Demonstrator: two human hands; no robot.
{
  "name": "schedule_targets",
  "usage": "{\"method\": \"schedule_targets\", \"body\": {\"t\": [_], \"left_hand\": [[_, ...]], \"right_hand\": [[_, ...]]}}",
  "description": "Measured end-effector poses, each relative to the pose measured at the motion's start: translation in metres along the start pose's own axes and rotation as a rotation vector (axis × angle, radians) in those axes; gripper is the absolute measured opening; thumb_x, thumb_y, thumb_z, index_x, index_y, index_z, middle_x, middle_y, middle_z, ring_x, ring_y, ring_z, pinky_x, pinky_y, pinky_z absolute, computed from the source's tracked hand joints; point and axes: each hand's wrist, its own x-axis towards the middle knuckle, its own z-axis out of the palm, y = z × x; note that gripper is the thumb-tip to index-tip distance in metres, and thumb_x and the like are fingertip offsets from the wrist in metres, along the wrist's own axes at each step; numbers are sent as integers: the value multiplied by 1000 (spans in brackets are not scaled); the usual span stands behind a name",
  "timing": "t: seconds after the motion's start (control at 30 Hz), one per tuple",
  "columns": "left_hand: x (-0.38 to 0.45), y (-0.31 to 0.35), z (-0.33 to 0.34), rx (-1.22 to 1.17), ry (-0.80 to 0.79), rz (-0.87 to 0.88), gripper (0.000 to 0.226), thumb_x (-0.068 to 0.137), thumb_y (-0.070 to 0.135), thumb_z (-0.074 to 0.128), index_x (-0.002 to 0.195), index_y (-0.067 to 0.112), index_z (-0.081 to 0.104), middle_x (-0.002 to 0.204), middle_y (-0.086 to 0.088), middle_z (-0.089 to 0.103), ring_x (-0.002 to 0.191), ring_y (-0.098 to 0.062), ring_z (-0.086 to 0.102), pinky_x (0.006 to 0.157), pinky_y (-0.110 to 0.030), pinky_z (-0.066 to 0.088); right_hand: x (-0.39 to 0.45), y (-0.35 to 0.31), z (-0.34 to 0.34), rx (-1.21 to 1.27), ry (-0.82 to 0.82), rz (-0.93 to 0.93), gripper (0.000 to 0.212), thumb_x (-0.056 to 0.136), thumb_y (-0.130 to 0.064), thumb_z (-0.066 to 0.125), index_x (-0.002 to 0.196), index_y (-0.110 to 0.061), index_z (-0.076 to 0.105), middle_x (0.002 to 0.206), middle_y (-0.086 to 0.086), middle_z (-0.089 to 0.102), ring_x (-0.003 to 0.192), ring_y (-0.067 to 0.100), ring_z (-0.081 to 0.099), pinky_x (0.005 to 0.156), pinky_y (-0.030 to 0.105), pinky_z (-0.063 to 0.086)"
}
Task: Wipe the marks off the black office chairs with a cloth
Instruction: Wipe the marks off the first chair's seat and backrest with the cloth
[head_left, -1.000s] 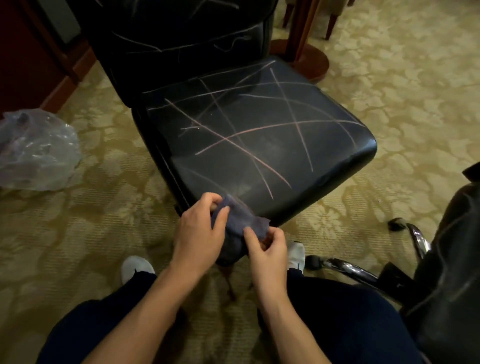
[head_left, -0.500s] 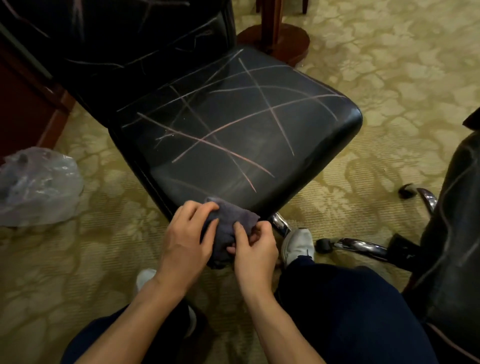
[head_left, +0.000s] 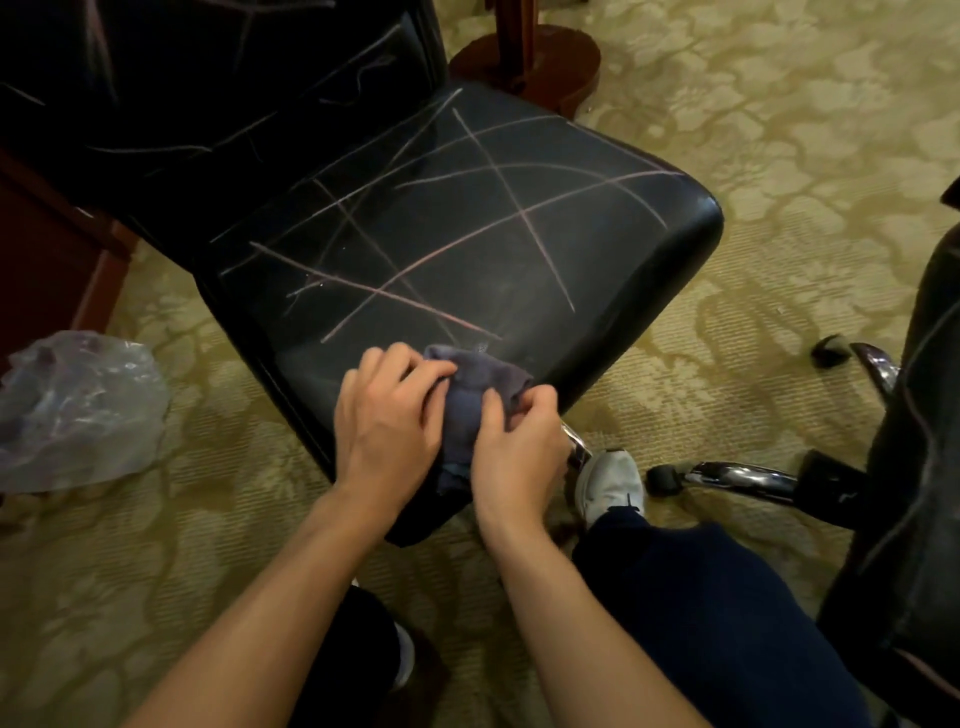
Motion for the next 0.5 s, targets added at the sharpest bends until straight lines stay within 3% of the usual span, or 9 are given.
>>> {"method": "schedule_targets", "body": {"t": [0.13,0.23,0.37,0.5], "left_hand": [[-26,-23,-11,4,15,-27,18,88,22,61,99,18,74,89,-1,61,83,-25,53,68,-39,37],[-27,-34,-17,14,35,1,18,88,22,61,98,16,75,87,-2,61,81,-25,53,68,-39,37],[-7,-15,-5,-20,25,27,18,90,22,60,97,15,74,88,-3,60,82,-27,53,68,-42,44],[35,34,30,-118,45,-15,18,90,25,59,97,17,74,89,-3,60,83,-27,54,70,-42,46]], "right_hand": [[-29,14,15,42,-109,-12,23,90,-33,64,80,-20,49,81,3,64,76,24,64,74,39,52],[-31,9,18,46,-158,-55,21,89,-32,65,79,-20,51,80,2,63,75,22,63,72,40,52],[2,-1,5,21,-55,-95,16,89,-21,65,80,-18,52,83,9,62,78,27,59,67,32,39],[61,-13,-24,-53,72,-112,12,89,-21,64,86,-13,56,90,12,64,85,31,59,72,33,38]]}}
